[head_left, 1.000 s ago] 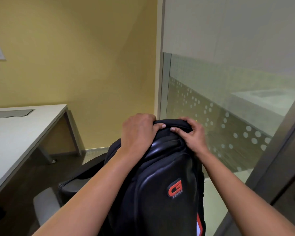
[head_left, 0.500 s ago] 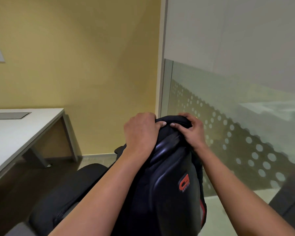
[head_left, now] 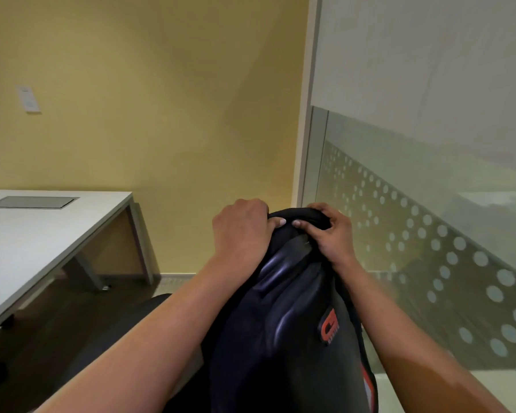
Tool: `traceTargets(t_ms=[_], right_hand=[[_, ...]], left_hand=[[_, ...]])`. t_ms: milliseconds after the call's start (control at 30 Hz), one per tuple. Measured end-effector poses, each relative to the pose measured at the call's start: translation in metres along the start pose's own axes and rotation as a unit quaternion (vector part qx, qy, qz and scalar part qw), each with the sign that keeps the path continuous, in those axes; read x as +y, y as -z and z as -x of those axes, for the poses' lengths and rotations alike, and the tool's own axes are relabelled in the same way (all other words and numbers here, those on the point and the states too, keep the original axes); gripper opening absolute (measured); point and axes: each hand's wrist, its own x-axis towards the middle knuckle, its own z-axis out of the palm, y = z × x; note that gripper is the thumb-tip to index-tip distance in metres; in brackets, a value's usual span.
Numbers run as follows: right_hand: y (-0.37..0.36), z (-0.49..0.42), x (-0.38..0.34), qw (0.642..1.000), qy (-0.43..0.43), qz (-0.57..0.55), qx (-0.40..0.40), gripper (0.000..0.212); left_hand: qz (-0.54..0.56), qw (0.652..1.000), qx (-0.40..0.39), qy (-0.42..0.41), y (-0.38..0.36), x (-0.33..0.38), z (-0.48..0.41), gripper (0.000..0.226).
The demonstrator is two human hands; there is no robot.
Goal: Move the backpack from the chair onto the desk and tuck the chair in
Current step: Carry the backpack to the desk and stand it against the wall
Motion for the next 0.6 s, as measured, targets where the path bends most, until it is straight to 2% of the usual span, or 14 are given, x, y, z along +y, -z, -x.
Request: traceTargets(t_ms=[333,600], right_hand=[[-0.027,-0.056,0.033,0.999,-0.004,-0.016,-0.041,0.023],[-0.049,-0.105,0.057,0.997,0.008,-0.047,-0.063,0.032]], left_hand=[[-0.011,1.0,0.015,0.006,-0.027,-0.017,-0.059,0.04],[-0.011,1.0,0.009,0.004,-0.047,-0.025,-0.11,0.038]])
